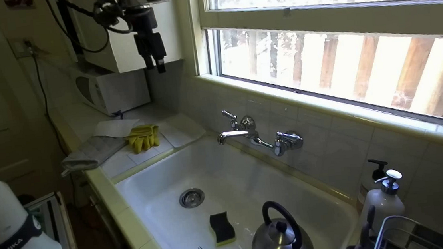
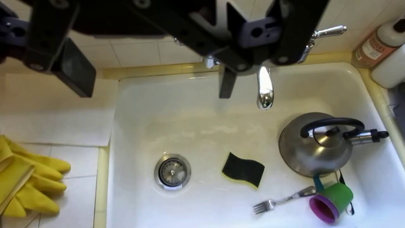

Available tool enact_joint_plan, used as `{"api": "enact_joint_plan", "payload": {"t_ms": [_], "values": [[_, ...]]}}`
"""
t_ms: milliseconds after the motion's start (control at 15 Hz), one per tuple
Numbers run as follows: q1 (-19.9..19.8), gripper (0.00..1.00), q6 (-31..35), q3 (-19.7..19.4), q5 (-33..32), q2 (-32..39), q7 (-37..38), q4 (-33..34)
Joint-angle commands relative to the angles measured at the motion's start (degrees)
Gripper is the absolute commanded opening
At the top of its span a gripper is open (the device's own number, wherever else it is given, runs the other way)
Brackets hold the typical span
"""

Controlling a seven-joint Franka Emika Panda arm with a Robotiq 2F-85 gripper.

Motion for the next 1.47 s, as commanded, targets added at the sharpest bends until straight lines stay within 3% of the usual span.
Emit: {"api": "enact_joint_plan", "payload": {"t_ms": [0, 333, 933, 1400], "values": [[-1.2, 1.0, 11.4, -2.9, 0.5, 4.9, -0.5, -3.8], [-4.2, 1.0, 23.3, -6.2, -0.6, 12.8, 0.9, -6.1], [-6.7, 1.0, 32.4, -11.3, -0.4, 22.6, -0.3, -5.3], [-6.2, 1.0, 39.6, -12.1, -1.6, 27.9, 1.0, -4.1]]}}
